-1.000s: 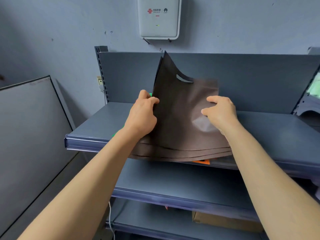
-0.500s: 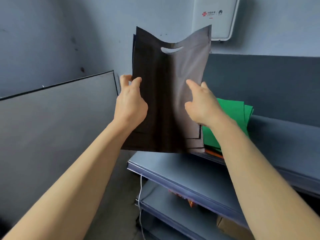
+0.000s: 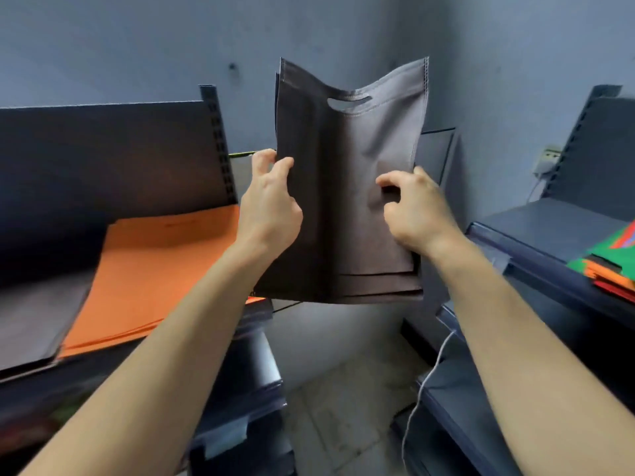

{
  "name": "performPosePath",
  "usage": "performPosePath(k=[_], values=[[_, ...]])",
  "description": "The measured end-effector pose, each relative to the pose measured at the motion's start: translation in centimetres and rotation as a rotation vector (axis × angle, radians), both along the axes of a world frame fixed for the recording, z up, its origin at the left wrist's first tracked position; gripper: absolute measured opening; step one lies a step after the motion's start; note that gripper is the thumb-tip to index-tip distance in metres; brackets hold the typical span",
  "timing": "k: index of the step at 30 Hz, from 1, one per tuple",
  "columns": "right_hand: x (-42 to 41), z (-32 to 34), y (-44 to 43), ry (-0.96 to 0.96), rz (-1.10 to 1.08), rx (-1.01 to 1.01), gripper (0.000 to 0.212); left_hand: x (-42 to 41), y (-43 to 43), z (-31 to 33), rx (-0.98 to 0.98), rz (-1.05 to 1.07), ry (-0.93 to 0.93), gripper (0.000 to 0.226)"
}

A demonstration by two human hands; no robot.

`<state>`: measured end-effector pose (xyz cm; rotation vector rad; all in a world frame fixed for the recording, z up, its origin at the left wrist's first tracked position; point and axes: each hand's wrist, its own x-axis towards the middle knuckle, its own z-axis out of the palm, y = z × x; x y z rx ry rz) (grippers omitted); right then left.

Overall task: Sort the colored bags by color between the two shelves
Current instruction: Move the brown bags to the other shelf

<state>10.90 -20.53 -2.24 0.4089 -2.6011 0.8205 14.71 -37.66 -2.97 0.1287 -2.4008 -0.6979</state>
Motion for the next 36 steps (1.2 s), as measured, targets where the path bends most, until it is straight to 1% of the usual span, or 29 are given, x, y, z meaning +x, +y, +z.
performPosePath(k=[5,10,13,17,20,24,26,32,34,36], values=[[1.9,0.0,-11.3,0.028,0.163,-0.055,0.046,4.8,-11.1,-0.2,-0.005,0.131,-0.029,0.055],[3.6,0.0,-20.9,0.017,0.304,-0.093,0.042,9.5,-19.9,-0.1,-0.017,0.298,-0.052,0.057],[4.5,-0.5,-26.1,-0.027,0.400,-0.136,0.041,12.2,-24.6,0.0,-0.020,0.405,-0.062,0.056],[5.6,-1.2,-31.7,-0.155,0.521,-0.159,0.044,15.6,-29.5,-0.1,0.023,0.530,-0.112,0.051],[6.1,-1.9,-34.7,-0.226,0.611,-0.135,0.046,17.5,-31.8,-0.6,0.041,0.606,-0.152,0.047],[6.4,-2.8,-37.5,-0.264,0.714,-0.052,0.047,19.4,-33.5,-1.9,0.025,0.678,-0.233,0.041],[6.6,-3.3,-38.5,-0.281,0.746,-0.019,0.049,19.9,-34.4,-2.6,0.009,0.691,-0.269,0.043],[7.3,-4.5,-40.4,-0.340,0.733,0.069,0.053,20.4,-37.2,-3.8,0.020,0.656,-0.324,0.050],[7.4,-4.8,-40.9,-0.337,0.704,0.094,0.056,20.4,-38.1,-4.1,0.011,0.632,-0.337,0.049],[7.7,-5.2,-41.6,-0.345,0.662,0.120,0.059,20.4,-39.2,-4.3,0.004,0.605,-0.357,0.043]])
